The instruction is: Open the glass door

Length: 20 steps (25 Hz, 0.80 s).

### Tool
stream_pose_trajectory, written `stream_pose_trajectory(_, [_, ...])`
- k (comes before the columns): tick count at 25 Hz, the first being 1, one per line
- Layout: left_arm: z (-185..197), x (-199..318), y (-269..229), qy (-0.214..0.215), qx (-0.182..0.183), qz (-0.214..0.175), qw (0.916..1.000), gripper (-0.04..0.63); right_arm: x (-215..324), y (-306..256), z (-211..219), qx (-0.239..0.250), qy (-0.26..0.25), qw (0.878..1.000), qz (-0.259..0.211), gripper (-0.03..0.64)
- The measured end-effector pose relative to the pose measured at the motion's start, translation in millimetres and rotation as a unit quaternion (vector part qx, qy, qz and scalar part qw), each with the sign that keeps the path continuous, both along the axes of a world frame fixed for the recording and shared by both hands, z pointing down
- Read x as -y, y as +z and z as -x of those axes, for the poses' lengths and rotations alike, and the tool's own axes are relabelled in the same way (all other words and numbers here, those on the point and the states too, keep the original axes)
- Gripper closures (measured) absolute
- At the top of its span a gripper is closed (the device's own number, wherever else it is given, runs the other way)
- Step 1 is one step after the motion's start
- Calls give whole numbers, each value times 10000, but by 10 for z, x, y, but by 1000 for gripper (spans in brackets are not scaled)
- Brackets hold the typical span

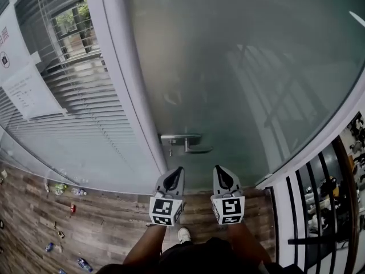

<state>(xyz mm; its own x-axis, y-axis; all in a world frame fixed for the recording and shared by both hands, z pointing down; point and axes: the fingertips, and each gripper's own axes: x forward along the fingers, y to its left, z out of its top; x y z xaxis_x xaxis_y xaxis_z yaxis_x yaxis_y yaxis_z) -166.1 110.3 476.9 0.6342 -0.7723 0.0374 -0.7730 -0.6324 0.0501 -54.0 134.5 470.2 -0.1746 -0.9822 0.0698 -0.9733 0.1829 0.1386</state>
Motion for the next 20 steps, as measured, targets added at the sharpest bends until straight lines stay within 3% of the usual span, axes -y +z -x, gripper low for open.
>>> stream_pose_trajectory(11, [-22, 333, 212, -17, 102, 138, 9999, 592, 457, 44, 349, -356, -1109, 9922, 434, 600])
stream_pose_trajectory(14, [8, 463, 276, -105, 129, 157, 9997, 592, 618, 3, 412, -629, -1388, 9872, 474, 560])
stream_pose_trajectory(17, [14, 536, 317, -172, 149, 213, 9995, 592, 739, -11, 500, -1287, -1851, 9726, 567, 540])
stream_pose_trajectory(20, [14, 563, 372, -234, 185, 317, 9991, 592, 825, 42, 630, -2124, -2475, 9424, 746, 515])
